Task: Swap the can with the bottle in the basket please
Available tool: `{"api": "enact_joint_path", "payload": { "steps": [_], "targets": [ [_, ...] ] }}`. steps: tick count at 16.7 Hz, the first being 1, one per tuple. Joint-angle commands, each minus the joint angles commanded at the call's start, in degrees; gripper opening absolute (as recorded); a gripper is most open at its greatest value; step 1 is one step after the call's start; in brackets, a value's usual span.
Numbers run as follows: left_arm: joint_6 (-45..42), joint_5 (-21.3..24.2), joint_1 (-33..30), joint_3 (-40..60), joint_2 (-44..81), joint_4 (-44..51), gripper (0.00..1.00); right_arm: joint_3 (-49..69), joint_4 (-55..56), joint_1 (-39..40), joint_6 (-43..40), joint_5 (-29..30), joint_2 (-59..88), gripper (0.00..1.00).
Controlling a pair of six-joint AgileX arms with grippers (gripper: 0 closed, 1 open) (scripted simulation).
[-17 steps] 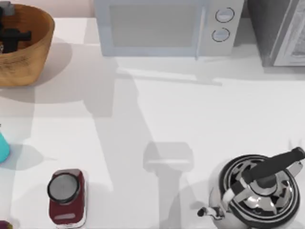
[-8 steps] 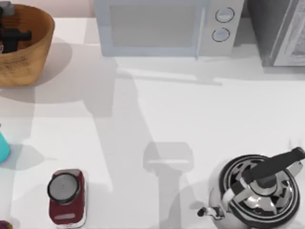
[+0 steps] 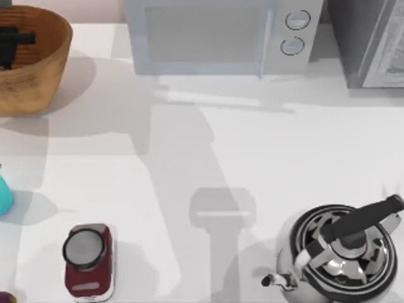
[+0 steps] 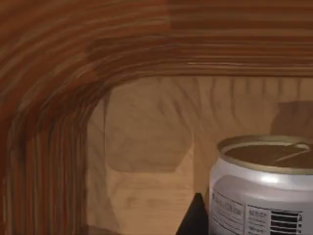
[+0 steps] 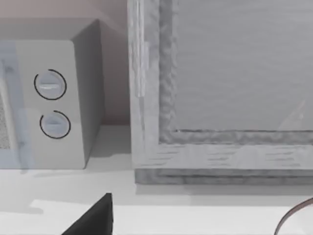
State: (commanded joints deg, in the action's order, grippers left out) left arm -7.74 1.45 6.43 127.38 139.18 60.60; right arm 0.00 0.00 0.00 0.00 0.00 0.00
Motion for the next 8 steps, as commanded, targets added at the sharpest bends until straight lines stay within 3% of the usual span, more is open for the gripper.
{"api": "enact_joint_path", "payload": {
  "steps": [4,8],
  "targets": [
    [0.5,-4.4,-1.8,-17.5,-17.9,-7.5,0.00,0.0,0.0,0.0,0.0,0.0,0.0,1.00],
    [1.4,-7.9,-3.8,-43.0,-44.1,-17.9,0.00,0.0,0.0,0.0,0.0,0.0,0.0,1.00]
  ]
}}
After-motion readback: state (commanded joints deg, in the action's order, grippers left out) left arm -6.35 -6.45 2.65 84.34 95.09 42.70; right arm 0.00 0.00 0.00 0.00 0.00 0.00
